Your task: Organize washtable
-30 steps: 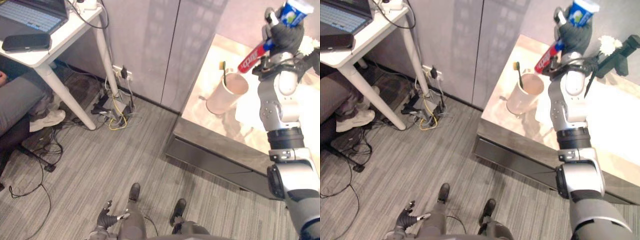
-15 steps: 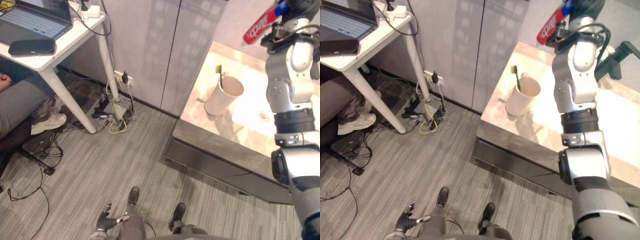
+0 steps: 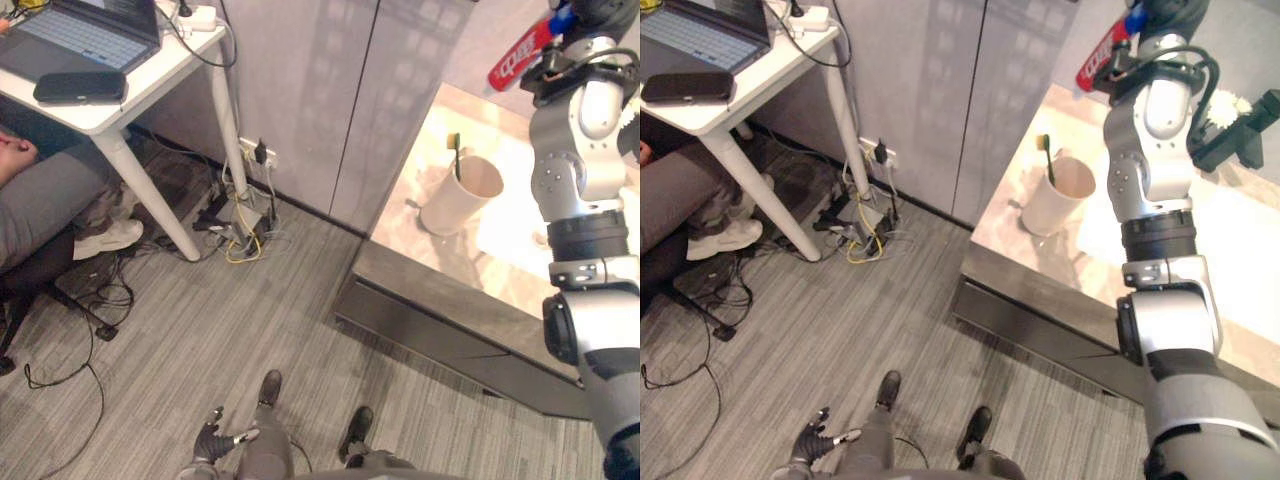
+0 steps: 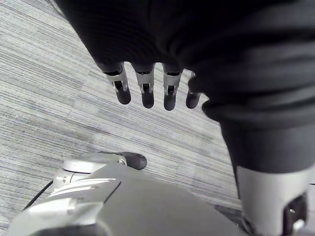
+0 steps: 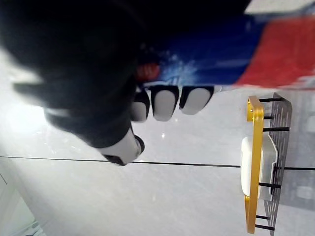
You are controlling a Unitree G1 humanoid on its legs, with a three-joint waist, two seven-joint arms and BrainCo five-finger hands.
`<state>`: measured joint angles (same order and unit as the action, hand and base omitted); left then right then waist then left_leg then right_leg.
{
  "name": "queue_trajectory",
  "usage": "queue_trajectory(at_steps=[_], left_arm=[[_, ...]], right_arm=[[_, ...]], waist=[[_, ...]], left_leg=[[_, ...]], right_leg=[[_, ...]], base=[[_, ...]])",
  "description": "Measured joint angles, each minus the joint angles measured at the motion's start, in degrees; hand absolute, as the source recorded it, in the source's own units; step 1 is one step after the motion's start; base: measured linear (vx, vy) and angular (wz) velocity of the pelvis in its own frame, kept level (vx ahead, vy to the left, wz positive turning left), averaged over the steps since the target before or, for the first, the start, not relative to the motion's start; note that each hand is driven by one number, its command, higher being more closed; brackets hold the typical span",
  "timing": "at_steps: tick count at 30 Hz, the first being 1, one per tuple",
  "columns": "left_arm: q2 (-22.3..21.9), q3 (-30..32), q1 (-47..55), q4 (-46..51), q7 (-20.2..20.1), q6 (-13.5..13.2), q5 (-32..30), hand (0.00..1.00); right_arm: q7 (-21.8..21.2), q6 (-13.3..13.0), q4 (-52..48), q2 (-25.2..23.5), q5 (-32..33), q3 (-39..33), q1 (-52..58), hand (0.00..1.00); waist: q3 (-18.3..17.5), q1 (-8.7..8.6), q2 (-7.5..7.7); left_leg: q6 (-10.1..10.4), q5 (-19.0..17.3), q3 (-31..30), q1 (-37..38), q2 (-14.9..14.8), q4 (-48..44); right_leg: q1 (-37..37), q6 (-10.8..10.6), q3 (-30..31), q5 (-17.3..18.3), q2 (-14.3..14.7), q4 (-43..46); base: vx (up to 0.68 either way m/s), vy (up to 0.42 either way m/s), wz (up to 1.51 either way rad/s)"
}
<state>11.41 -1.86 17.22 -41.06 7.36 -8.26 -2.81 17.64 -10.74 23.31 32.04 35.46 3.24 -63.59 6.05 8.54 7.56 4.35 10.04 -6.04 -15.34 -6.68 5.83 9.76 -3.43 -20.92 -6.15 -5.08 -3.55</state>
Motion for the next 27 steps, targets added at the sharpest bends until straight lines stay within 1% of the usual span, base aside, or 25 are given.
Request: queue_trajectory(at_steps=[8, 13, 20, 27], left_arm=[[0.0, -0.4, 0.0, 0.0, 0.0, -0.9, 0.0, 0.00], [-0.1, -1.5, -0.1, 0.1, 0.1, -1.1, 0.7, 0.00], [-0.1, -2.4, -0.1, 0.6, 0.2, -1.1, 1.1, 0.00], [-0.4, -2.5, -0.1, 0.7, 0.2, -1.1, 1.1, 0.00]], right_arm=[[0.2, 0.0, 0.0, 0.0, 0.0, 0.1, -0.1, 1.00], [0.2, 0.0, 1.1, 0.6, 0.0, 1.8, -4.0, 1.00], [0.2, 0.0, 1.1, 0.9, -0.1, 2.2, -5.8, 1.00], [0.1, 0.0, 1.1, 1.0, -0.2, 2.2, -5.9, 1.00]], waist=[[0.2, 0.10, -0.97], [1.1, 0.11, -2.40], [1.3, 0.24, -2.70], [1.9, 0.22, -3.48]], left_leg=[[0.0, 0.0, -0.2, -0.8, 0.3, 0.0], [0.0, 0.0, -0.1, -0.9, 0.5, 0.0], [0.0, 0.0, -0.1, -1.8, 0.6, -0.3], [0.0, 0.0, -0.1, -1.8, 0.6, 0.0]], right_leg=[[0.7, 0.0, -0.2, 0.1, -0.1, 0.0], [0.9, 0.0, -0.2, 0.1, -0.1, 0.0], [1.7, 0.0, -0.2, 0.1, -0.1, 0.0], [1.7, 0.0, -0.2, 0.1, -0.2, 0.0]], base=[[0.00, 0.000, 0.00], [0.00, 0.000, 0.00], [0.00, 0.000, 0.00], [0.00, 0.000, 0.00]])
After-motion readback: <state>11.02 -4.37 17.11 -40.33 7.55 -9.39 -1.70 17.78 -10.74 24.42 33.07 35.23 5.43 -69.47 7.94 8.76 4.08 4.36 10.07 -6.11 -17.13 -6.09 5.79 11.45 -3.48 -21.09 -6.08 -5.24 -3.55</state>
